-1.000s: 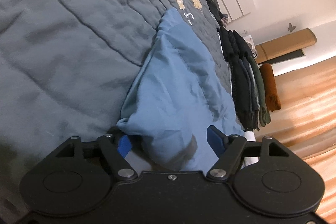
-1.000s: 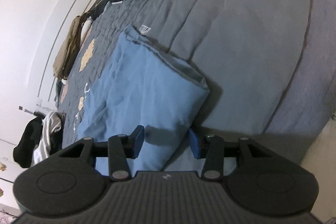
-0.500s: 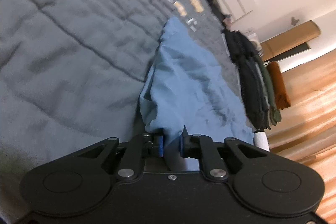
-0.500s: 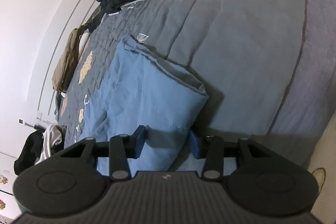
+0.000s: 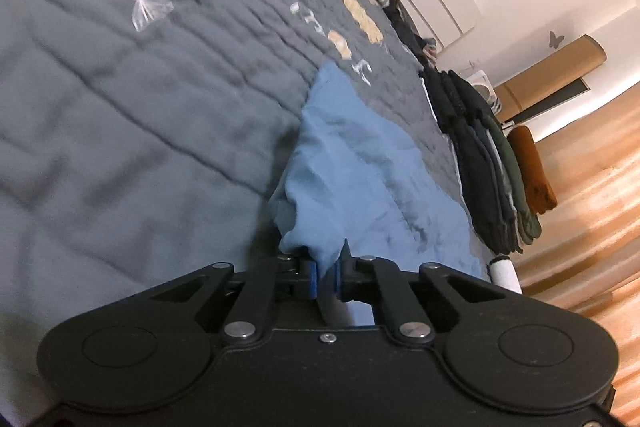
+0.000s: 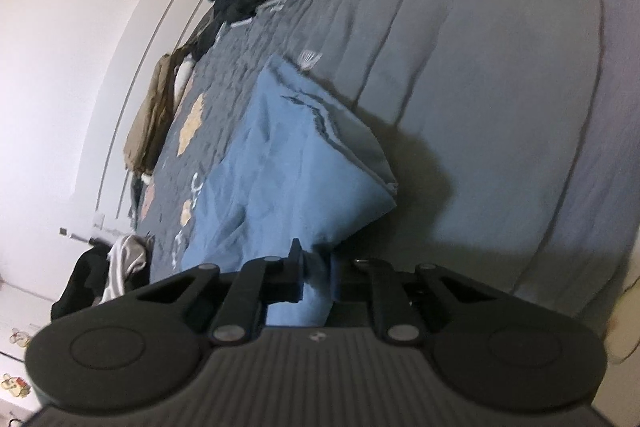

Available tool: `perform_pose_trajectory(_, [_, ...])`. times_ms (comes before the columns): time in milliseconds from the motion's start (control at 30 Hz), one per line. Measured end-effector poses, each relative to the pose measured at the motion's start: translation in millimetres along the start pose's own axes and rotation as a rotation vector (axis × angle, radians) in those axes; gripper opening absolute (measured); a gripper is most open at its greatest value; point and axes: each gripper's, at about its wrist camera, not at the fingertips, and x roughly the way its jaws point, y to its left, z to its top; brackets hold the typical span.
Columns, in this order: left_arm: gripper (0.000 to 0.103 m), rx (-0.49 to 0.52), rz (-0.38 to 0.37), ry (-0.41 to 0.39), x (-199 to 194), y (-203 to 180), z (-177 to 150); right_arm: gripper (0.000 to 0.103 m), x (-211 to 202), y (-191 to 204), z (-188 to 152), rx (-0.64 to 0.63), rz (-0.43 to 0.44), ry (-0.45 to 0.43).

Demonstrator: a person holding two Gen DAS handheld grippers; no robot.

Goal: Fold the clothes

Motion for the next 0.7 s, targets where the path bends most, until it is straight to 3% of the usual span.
perform_pose_trajectory(233, [0.007, 0.045, 0.073, -0.054, -52.0, 18.1, 34.3, 0.011, 19.6, 31.0, -30.8, -0.028, 0.058, 0.103])
perform_pose_trajectory(433, [0.006, 0.084, 0.165, -0.1, -109.8, 45.5, 59.5, 0.01, 39.3, 68.1, -73.0, -0.124, 0.108, 0.209])
perform_pose_trajectory(700, [0.006, 0.056, 0.261, -0.151, -188.5, 86.4, 60.6, 0.007, 62.7, 111.2, -136.4, -0.286, 0.157, 0.348])
